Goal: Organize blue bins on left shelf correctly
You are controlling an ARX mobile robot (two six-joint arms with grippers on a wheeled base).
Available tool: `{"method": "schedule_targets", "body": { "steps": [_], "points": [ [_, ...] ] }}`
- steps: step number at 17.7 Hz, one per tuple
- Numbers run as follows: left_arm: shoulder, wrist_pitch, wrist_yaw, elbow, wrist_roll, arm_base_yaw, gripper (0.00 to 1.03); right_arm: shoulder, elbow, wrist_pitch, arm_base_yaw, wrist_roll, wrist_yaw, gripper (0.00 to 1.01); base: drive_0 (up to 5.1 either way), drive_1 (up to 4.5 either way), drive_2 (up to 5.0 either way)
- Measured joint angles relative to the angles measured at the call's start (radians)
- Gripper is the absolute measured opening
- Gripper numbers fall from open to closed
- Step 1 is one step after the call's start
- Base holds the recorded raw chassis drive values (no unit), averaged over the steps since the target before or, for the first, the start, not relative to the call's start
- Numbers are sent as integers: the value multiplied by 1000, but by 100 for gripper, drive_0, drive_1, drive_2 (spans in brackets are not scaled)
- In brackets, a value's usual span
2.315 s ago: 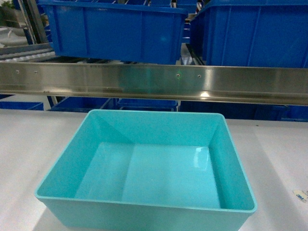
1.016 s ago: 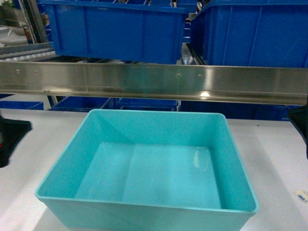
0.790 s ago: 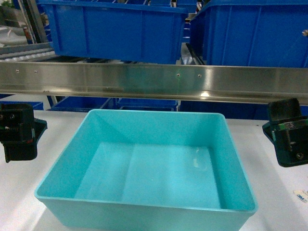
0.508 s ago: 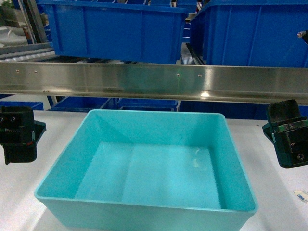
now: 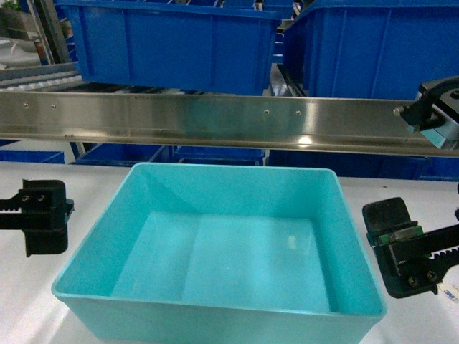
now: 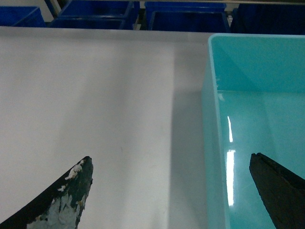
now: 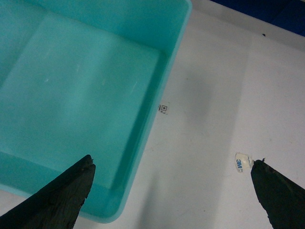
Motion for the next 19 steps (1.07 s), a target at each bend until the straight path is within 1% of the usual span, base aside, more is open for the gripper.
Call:
{"method": "schedule_targets", "body": {
  "steps": [1,3,4,6,9,13,14,15,16,18,19],
  "points": [
    [24,6,-10,19,1,-15,98,0,6,5,3,0,-2,98,0,0,0],
    [78,1,-28,55,1,-53,98,18,6,16,-8,4,-7,98,0,0,0],
    [103,6,-37,63,2,-67,98,37,6,24,-7,12,-6,98,0,0,0],
    [130,-3,-43,82,0,-90,98,76,11,32,-6,19,2,98,0,0,0],
    [140,-5,-56,118,0,-101,98,124,44,15,-6,24,2,98,0,0,0],
    [181,10,-70,121,-9,-109,98,204,85,-4,-5,39,27,98,0,0,0],
    [198,-4,-68,126,-21,-107,98,230,98,6,-5,37,43,98,0,0,0],
    [208,-50,-40,139,-45,-102,98,251,110,13,-5,37,43,98,0,0,0],
    [218,-36,-27,143,-55,-99,98,277,119,9,-5,37,45,98,0,0,0],
    [226,-26,-23,163,-65,-97,98,331,129,21,-3,38,58,98,0,0,0],
    [234,-29,-25,172,-67,-105,98,357,130,32,-5,46,60,98,0,0,0]
  ]
}}
